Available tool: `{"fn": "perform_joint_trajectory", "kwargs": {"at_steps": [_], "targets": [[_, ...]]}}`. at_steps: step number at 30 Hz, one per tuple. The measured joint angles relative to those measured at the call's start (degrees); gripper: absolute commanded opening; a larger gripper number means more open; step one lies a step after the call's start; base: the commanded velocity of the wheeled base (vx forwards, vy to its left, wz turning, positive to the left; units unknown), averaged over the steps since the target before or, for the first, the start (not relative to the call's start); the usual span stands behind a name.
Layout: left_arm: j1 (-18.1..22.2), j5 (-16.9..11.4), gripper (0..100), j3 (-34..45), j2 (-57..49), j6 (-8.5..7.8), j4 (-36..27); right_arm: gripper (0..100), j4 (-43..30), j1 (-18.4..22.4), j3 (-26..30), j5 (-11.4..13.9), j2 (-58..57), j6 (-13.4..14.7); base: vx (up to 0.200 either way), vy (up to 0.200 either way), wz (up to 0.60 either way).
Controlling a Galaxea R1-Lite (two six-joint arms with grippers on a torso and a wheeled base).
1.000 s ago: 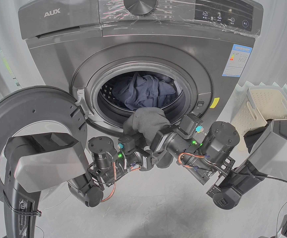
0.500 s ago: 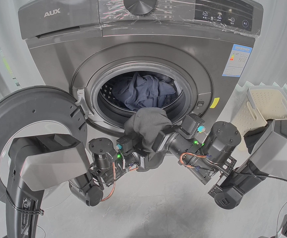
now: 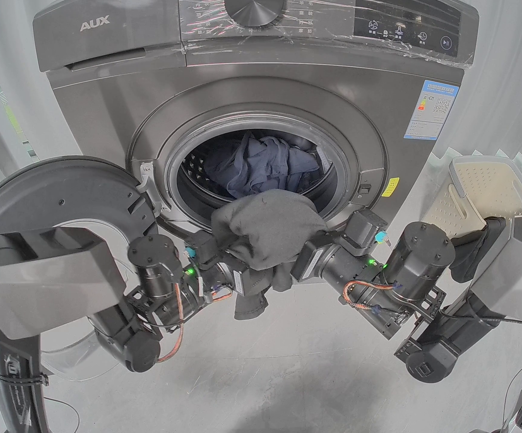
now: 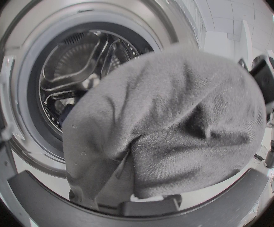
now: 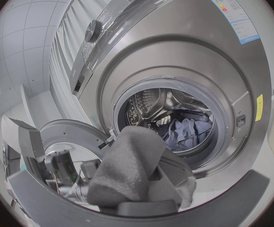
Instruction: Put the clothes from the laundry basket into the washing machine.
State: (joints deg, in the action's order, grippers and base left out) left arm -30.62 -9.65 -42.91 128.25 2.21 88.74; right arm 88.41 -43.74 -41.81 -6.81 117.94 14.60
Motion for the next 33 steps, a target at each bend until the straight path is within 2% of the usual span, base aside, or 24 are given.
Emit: {"fn": "perform_joint_trajectory", "kwargs": {"at_steps": [5, 8, 18, 33], "targets": [[1.52, -0.55, 0, 4.28, -6.14, 1.78, 0.05, 0, 0.00, 0.83, 2.07, 0.12, -1.29, -0.02, 0.000, 0.000, 0.00], [2.12, -0.63, 0, 5.71, -8.42, 2.22, 0.06, 0, -0.06, 1.99, 3.18, 0.20, -1.74, -0.07, 0.000, 0.000, 0.00], [1.79, -0.60, 0, 6.91, -12.86, 2.63, 0.02, 0, -0.05, 2.68, 5.83, 0.26, -1.82, -0.10, 0.000, 0.000, 0.00], [-1.40, -0.44, 0, 10.25, -17.03, 2.55, -0.02, 0, -0.05, 1.57, 9.46, 0.39, -0.59, -0.27, 0.000, 0.000, 0.00]]}}
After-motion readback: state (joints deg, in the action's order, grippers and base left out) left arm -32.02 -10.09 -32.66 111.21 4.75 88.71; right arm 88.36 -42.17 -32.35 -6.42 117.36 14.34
